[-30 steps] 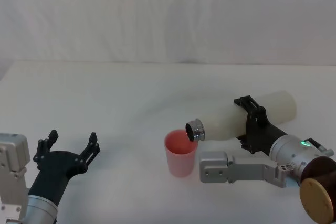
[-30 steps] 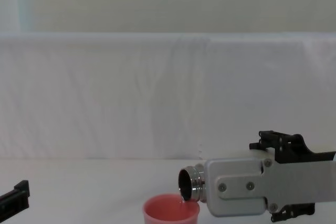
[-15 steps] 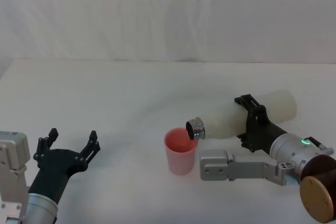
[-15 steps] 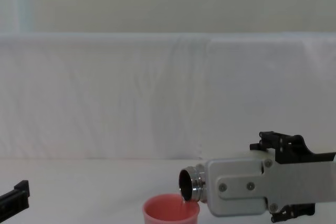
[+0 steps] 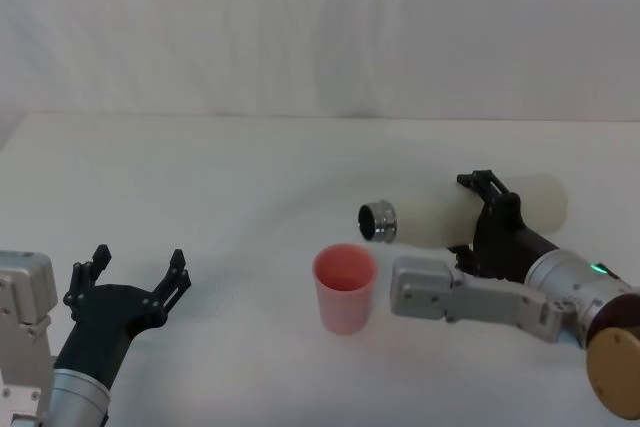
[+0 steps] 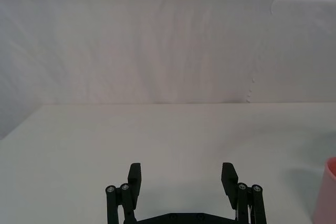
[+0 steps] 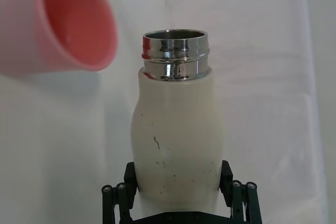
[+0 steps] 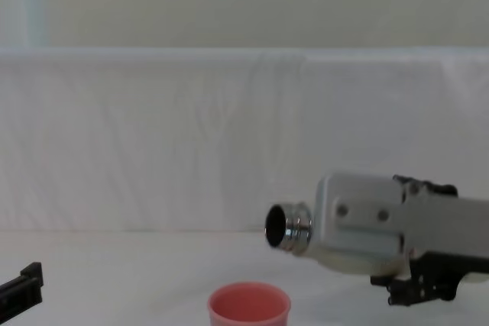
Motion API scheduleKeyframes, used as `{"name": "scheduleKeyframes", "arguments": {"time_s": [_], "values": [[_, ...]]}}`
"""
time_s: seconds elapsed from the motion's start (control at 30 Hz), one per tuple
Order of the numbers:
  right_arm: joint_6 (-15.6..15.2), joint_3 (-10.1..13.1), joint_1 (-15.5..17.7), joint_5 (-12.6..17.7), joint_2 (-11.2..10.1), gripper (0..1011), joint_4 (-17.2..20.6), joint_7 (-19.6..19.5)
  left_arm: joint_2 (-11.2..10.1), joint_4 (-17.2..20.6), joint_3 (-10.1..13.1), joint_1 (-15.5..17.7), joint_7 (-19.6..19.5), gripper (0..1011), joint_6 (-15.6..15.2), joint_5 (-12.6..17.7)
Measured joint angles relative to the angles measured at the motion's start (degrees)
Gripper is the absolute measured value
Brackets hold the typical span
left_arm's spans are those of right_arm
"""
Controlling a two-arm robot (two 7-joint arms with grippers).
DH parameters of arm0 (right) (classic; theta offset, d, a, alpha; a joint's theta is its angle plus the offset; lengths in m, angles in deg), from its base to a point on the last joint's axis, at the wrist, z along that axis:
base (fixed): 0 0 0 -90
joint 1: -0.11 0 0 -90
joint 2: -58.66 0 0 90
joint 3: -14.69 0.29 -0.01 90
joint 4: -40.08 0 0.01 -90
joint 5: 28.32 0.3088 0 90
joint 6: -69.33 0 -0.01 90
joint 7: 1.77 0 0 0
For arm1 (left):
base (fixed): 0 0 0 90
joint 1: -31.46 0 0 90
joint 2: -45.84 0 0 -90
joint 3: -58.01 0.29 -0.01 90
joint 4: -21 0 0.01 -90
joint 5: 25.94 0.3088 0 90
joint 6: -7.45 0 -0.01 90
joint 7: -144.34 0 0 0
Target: Grasp the thermos with one hand and pour water into the cup lid.
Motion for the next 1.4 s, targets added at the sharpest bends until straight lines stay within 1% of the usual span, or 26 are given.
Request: {"name": "scheduleKeyframes", "arguments": {"time_s": [0.07, 0.1, 0.13, 0.23, 0.33, 0.37, 0.43, 0.47, 0.53, 0.57, 0.67, 0.73, 0.77, 0.8, 0.87, 0.9, 0.93, 0.97, 1.07, 1.1, 1.17, 1.2, 1.27, 1.3, 1.4], "values": [[0.28, 0.84, 0.43, 1.21, 0.28, 952, 0.19, -0.54, 0.0, 0.0, 0.0, 0.0, 0.0, 1001, 0.0, 0.0], [0.62, 1.74, 0.94, 2.74, 0.59, 952, 0.39, -1.22, 0.0, 0.0, 0.0, 0.0, 0.0, 1001, 0.0, 0.0], [0.62, 1.74, 0.94, 2.74, 0.59, 952, 0.39, -1.22, 0.0, 0.0, 0.0, 0.0, 0.0, 1001, 0.0, 0.0], [1.44, 4.18, 2.14, 6.64, 1.46, 952, 0.81, -2.76, 0.0, 0.0, 0.0, 0.0, 0.0, 1001, 0.0, 0.0], [1.84, 5.48, 2.85, 8.58, 1.87, 953, 0.97, -3.38, 0.0, 0.0, 0.0, 0.0, 0.0, 1001, 0.0, 0.0], [2.07, 6.27, 3.3, 10.12, 2.2, 952, 1.07, -3.8, 0.0, 0.0, 0.0, 0.0, 0.0, 1001, 0.0, 0.0], [2.31, 7.13, 3.73, 11.53, 2.53, 952, 1.13, -4.25, 0.0, 0.0, 0.0, 0.0, 0.0, 1001, 0.0, 0.0], [2.61, 7.92, 4.17, 12.97, 2.94, 952, 1.13, -4.65, 0.0, 0.0, 0.0, 0.0, 0.0, 1001, 0.0, 0.0], [2.91, 8.59, 4.55, 14.27, 3.31, 952, 1.13, -4.97, 0.0, 0.0, 0.0, 0.0, 0.0, 1001, 0.0, 0.0], [3.26, 9.37, 4.9, 15.8, 3.76, 952, 1.13, -5.34, 0.0, 0.0, 0.0, 0.0, 0.0, 1001, 0.0, 0.0], [3.81, 10.42, 5.37, 18.25, 4.5, 952, 1.13, -5.79, 0.0, 0.0, 0.0, 0.0, 0.0, 1001, 0.0, 0.0], [4.5, 11.79, 5.84, 21.64, 5.55, 952, 0.93, -6.11, 0.0, 0.0, 0.0, 0.0, 0.0, 1001, 0.0, 0.0], [4.5, 11.79, 5.84, 21.64, 5.55, 952, 0.93, -6.11, 0.0, 0.0, 0.0, 0.0, 0.0, 1001, 0.0, 0.0], [4.79, 12.32, 6.02, 23.29, 6.03, 953, 0.71, -6.18, 0.0, 0.0, 0.0, 0.0, 0.0, 1001, 0.0, 0.0], [5.09, 12.9, 6.21, 25.26, 6.55, 952, 0.48, -6.22, 0.0, 0.0, 0.0, 0.0, 0.0, 1001, 0.0, 0.0], [5.34, 13.5, 6.32, 27.03, 7.12, 952, 0.22, -6.22, 0.0, 0.0, 0.0, 0.0, 0.0, 1001, 0.0, 0.0], [5.5, 13.78, 6.39, 28.03, 7.43, 952, 0.07, -6.22, 0.0, 0.0, 0.0, 0.0, 0.0, 1001, 0.0, 0.0], [5.8, 14.48, 6.55, 30.2, 8.11, 952, -0.28, -6.21, 0.0, 0.0, 0.0, 0.0, 0.0, 1001, 0.0, 0.0], [6.12, 15.46, 6.74, 33.31, 9.08, 952, -0.73, -6.05, 0.0, 0.0, 0.0, 0.0, 0.0, 1001, 0.0, 0.0], [6.29, 16.01, 6.82, 35.25, 9.61, 952, -1.02, -5.88, 0.0, 0.0, 0.0, 0.0, 0.0, 1001, 0.0, 0.0], [6.48, 16.63, 6.87, 37.28, 10.25, 952, -1.37, -5.6, 0.0, 0.0, 0.0, 0.0, 0.0, 1001, 0.0, 0.0], [6.74, 17.15, 6.93, 39.31, 10.85, 952, -1.76, -5.33, 0.0, 0.0, 0.0, 0.0, 0.0, 1001, 0.0, 0.0], [6.94, 17.58, 6.95, 41.05, 11.31, 952, -2.12, -5.08, 0.0, 0.0, 0.0, 0.0, 0.0, 1001, 0.0, 0.0], [7.04, 17.98, 6.96, 42.7, 11.75, 952, -2.52, -4.81, 0.0, 0.0, 0.0, 0.0, 0.0, 1001, 0.0, 0.0], [7.11, 18.31, 6.94, 44.71, 12.3, 952, -3.06, -4.4, 0.0, 0.0, 0.0, 0.0, 0.0, 1001, 0.0, 0.0]]}}
